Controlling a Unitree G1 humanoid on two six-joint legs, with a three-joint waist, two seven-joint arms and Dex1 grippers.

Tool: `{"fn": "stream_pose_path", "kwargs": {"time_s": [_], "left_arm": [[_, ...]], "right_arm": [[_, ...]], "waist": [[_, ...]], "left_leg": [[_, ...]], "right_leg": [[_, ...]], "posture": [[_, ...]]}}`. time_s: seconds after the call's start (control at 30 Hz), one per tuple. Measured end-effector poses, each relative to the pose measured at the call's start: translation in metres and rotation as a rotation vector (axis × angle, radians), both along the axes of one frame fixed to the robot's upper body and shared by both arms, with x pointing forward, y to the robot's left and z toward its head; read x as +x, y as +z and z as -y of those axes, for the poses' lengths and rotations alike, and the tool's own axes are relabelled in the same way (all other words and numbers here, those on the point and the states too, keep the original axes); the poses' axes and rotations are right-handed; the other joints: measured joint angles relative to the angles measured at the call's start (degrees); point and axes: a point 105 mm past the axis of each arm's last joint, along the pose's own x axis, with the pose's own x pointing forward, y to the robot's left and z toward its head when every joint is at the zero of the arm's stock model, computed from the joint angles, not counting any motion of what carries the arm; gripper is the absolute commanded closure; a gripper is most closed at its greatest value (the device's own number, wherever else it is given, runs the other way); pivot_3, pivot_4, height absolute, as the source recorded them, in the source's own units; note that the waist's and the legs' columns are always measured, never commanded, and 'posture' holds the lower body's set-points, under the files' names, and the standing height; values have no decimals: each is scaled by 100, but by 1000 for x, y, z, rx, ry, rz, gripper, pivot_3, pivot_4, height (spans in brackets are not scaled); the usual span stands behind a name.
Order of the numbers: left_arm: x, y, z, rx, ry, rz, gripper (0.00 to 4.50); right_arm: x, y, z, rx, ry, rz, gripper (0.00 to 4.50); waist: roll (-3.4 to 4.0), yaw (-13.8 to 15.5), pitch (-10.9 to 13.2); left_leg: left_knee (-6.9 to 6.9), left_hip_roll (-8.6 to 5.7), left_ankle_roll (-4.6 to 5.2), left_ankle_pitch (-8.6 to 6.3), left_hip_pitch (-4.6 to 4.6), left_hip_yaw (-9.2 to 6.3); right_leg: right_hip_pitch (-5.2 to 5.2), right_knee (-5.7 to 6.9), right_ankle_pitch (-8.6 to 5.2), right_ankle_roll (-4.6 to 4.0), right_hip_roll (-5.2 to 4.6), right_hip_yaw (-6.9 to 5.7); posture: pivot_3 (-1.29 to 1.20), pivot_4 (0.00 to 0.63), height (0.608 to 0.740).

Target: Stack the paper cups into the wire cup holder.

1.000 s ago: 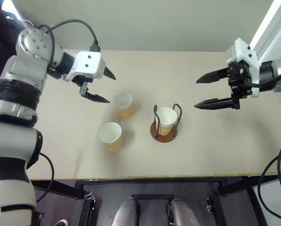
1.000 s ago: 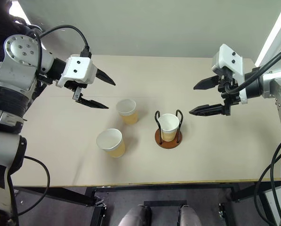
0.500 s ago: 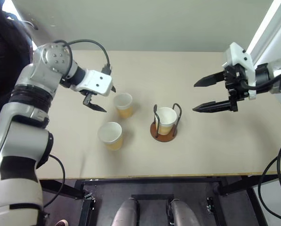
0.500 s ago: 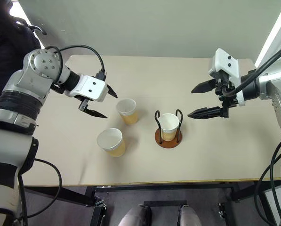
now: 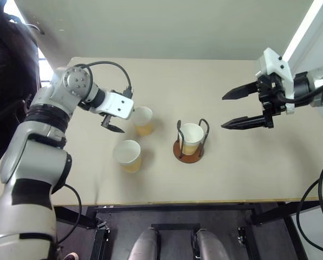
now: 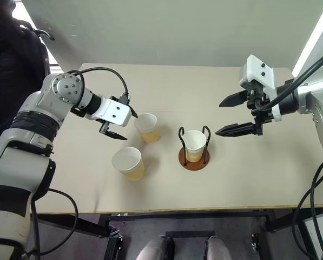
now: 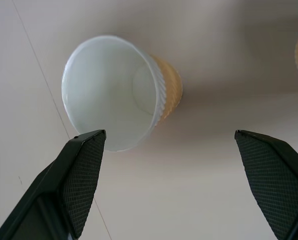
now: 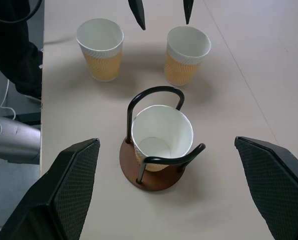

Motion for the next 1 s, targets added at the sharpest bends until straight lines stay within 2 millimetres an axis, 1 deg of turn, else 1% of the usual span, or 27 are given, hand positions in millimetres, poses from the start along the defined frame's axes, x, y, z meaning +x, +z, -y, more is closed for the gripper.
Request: {"fn": "stream_pose_path", "kwargs": {"time_s": [0.2, 0.37, 0.43, 0.47, 0.67, 0.7, 0.73, 1.0], "left_arm": [[5, -7, 4, 0, -4, 21, 45], [8, -7, 10, -7, -17, 55, 45], [9, -7, 11, -9, -20, 61, 45], [10, -7, 12, -12, -20, 66, 45], [11, -10, 15, -10, -22, 66, 45], [12, -10, 17, -9, -27, 65, 45], [12, -11, 19, -8, -31, 65, 45], [13, -11, 22, 17, -51, 76, 45]], "right_arm": [[0, 0, -1, -1, 2, 3, 49], [0, 1, -1, -1, 3, 5, 49], [0, 1, -1, -2, 3, 5, 49], [0, 1, -1, -2, 3, 6, 49], [-1, 1, -2, -5, 7, 10, 49], [-1, 1, -2, -4, 6, 9, 49], [-1, 1, -2, -4, 5, 10, 49], [-2, 1, -4, -3, 5, 12, 49]], "waist": [[-1, 6, -1], [-2, 14, -1], [-3, 3, -1], [-2, 13, -1], [-2, 10, -1], [-3, 8, -1], [-3, 19, -2], [-3, 11, -2]], "left_leg": [[3, 0, 3, 4, 0, -7], [3, 1, 2, 7, 1, -10], [1, -12, 2, 8, 7, 7], [2, -4, 2, 8, 4, -8], [1, -9, 1, 10, 9, -3], [-1, -17, 1, 11, 11, 5], [2, -7, 1, 11, 9, -7], [-2, -14, 1, 11, 11, 3]], "right_leg": [[0, 4, 2, 4, -15, 8], [2, 7, 3, 5, -19, 5], [3, 9, 2, 4, -2, -2], [3, 9, 3, 6, -19, 7], [4, 15, 2, 4, -11, 5], [3, 15, 1, 3, 2, -3], [5, 15, 2, 4, -14, 2], [2, 19, 2, 4, -5, 1]], "posture": [[0, 150, 740], [0, 150, 740], [0, 150, 740], [0, 150, 740], [0, 150, 740], [0, 150, 740], [0, 150, 740], [0, 150, 740]]}}
